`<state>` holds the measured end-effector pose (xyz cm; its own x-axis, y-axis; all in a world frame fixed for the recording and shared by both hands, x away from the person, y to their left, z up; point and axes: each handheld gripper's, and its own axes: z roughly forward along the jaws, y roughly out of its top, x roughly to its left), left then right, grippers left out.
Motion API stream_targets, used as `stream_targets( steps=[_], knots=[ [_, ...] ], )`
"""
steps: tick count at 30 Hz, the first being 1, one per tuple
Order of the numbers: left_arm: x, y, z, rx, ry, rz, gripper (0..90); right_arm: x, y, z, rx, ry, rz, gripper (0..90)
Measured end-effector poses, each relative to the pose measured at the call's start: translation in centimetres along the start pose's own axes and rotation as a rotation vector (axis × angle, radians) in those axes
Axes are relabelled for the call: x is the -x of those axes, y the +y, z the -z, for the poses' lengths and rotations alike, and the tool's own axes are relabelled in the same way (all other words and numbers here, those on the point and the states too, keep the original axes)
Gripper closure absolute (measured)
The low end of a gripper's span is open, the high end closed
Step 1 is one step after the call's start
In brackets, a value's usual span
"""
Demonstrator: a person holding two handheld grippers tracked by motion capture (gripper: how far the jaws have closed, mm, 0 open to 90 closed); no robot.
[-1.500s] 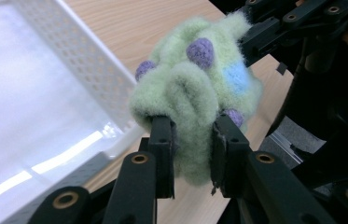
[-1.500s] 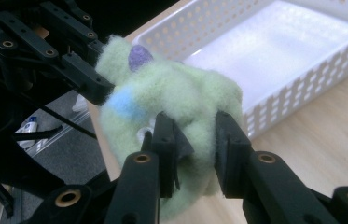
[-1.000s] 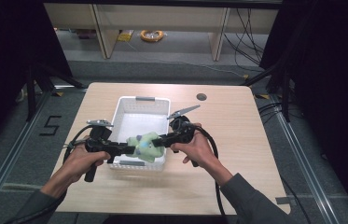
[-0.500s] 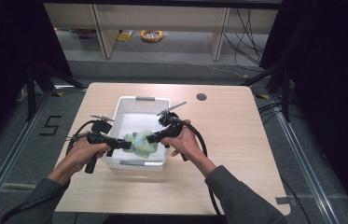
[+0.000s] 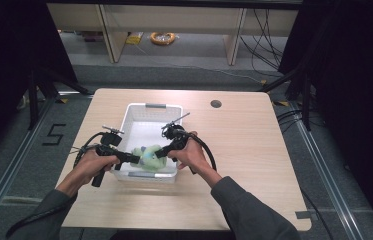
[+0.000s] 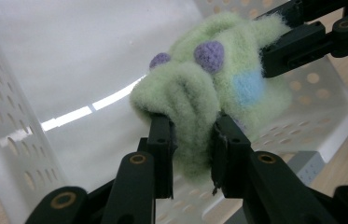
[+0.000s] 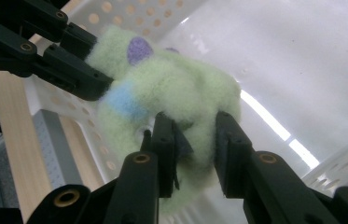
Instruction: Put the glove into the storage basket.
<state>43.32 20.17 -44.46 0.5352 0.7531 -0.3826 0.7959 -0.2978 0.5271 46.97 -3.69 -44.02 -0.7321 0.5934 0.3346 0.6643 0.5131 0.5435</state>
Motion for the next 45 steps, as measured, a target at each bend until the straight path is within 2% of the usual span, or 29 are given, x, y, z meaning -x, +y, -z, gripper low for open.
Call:
stream_targets(
  steps=[3, 4, 6, 8, 11, 12, 14, 16, 19, 21, 22, 23, 24, 25, 29, 33, 34, 40, 42, 43, 44, 45],
  knots=[
    [-0.1, -0.1, -0.4, -0.014, 0.013, 0.005, 70.9, 0.1, 0.0, -0.4, -0.015, -0.015, 0.003, 72.4],
    [-0.2, -0.1, -0.4, -0.030, 0.023, -0.013, 70.7, 0.1, 0.0, -0.6, -0.025, -0.015, 0.000, 72.1],
    [-0.2, -0.1, -0.6, -0.036, 0.025, -0.014, 70.2, 0.0, 0.0, -0.8, -0.034, -0.026, 0.003, 71.7],
    [-0.2, -0.1, -0.7, -0.049, 0.041, -0.036, 69.9, 0.0, -0.1, -1.1, -0.048, -0.034, 0.000, 71.2],
    [-0.3, -0.1, -1.0, -0.061, 0.047, -0.028, 68.1, 0.0, -0.1, -1.4, -0.060, -0.046, -0.008, 70.2],
    [-0.3, -0.1, -1.1, -0.078, 0.051, -0.028, 67.0, 0.0, -0.1, -1.5, -0.064, -0.050, -0.003, 69.8],
    [-0.4, -0.2, -1.2, -0.077, 0.057, -0.032, 64.2, 0.0, -0.1, -1.6, -0.064, -0.063, 0.025, 69.0],
    [-0.4, -0.2, -1.2, -0.073, 0.072, -0.030, 62.3, -0.3, -0.1, -1.6, -0.078, -0.073, 0.009, 67.7],
    [-0.2, 0.0, -1.1, -0.081, 0.091, -0.048, 56.4, -0.3, 0.0, -1.6, -0.077, -0.106, 0.023, 61.0],
    [0.1, 0.1, -1.0, -0.069, 0.115, -0.059, 53.3, -0.4, 0.2, -1.4, -0.068, -0.119, 0.031, 59.6],
    [0.2, 0.2, -0.8, -0.062, 0.123, -0.057, 52.7, -0.4, 0.3, -1.2, -0.057, -0.117, 0.028, 58.6],
    [0.4, 0.3, -0.8, -0.034, 0.125, -0.036, 51.6, -0.4, 0.4, -1.1, -0.051, -0.115, 0.029, 57.3],
    [0.5, 0.4, -0.5, -0.033, 0.132, -0.050, 50.4, -0.4, 0.5, -0.9, -0.050, -0.117, 0.033, 56.3],
    [0.6, 0.5, -0.3, -0.021, 0.140, -0.046, 49.1, -0.4, 0.6, -0.7, -0.039, -0.116, 0.028, 55.0],
    [0.9, 0.7, 0.4, 0.012, 0.143, -0.054, 48.1, -0.6, 0.8, 0.0, -0.020, -0.108, 0.035, 53.6],
    [1.3, 0.7, 1.0, 0.026, 0.135, -0.049, 45.4, -0.8, 0.7, 0.7, -0.003, -0.095, 0.038, 51.5],
    [1.4, 0.8, 1.2, 0.026, 0.133, -0.059, 44.7, -0.8, 0.7, 1.0, 0.002, -0.091, 0.041, 51.5],
    [2.6, 0.4, 2.0, 0.068, 0.117, -0.066, 41.5, -1.0, 0.2, 2.7, 0.041, -0.066, 0.048, 47.2],
    [2.9, 0.2, 2.2, 0.089, 0.101, -0.063, 40.3, -0.9, 0.0, 3.4, 0.062, -0.060, 0.064, 46.7],
    [3.1, 0.1, 2.1, 0.106, 0.101, -0.058, 39.8, -0.8, -0.2, 3.6, 0.072, -0.043, 0.067, 46.6],
    [3.2, 0.0, 2.3, 0.090, 0.093, -0.071, 38.9, -0.8, -0.3, 4.0, 0.079, -0.038, 0.068, 46.3],
    [3.4, -0.1, 2.2, 0.099, 0.092, -0.065, 38.2, -0.7, -0.5, 4.3, 0.084, -0.036, 0.075, 45.6]
  ],
)
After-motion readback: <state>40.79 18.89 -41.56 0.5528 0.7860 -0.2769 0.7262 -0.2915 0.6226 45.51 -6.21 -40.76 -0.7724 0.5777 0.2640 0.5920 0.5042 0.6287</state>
